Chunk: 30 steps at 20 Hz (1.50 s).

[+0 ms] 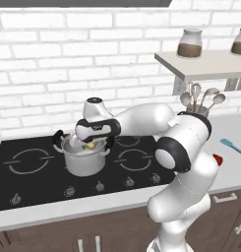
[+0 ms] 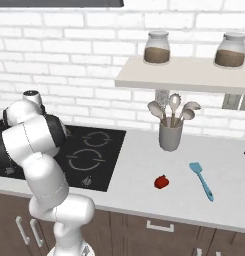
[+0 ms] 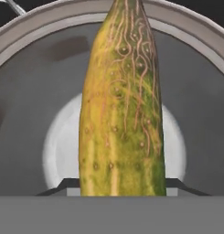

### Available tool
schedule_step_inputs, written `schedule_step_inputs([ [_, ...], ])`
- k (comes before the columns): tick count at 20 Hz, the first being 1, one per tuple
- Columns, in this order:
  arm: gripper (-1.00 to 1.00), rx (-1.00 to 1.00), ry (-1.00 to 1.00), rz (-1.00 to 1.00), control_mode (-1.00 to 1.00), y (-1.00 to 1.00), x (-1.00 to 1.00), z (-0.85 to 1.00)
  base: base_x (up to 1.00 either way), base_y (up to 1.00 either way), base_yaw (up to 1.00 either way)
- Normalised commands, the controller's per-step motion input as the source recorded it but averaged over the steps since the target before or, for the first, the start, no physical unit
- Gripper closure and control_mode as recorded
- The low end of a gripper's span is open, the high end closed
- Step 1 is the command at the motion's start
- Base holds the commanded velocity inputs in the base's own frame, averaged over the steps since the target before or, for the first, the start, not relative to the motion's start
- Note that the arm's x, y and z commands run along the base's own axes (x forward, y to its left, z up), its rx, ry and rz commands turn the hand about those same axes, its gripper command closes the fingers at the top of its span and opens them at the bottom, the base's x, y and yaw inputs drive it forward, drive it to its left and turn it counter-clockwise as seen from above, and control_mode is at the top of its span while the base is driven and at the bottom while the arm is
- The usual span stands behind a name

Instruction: Put the cucumber and bell pepper in the pot. Retrieve the spatula and lightly stir the vegetables in the pot.

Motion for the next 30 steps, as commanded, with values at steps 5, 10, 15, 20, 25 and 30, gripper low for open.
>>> schedule_step_inputs([
  [5,1.0,0.0,0.0,-0.03,-1.0,0.19,-0.01,-0.28,0.0,0.0,0.0],
  [10,-1.0,0.0,0.0,-0.01,-1.0,0.03,-0.37,-0.17,0.0,0.0,0.0],
  [15,-1.0,0.0,0.0,0.0,-1.0,0.0,-0.6,-0.14,0.0,0.0,0.0],
  [20,-1.0,0.0,0.0,0.0,-1.0,0.0,-0.47,-0.07,0.0,0.0,0.0],
  [25,-1.0,0.0,0.0,0.0,-1.0,0.0,-0.09,0.0,0.0,0.0,0.0],
  [30,-1.0,0.05,0.0,0.0,-1.0,0.0,0.27,0.34,0.0,0.0,0.0],
])
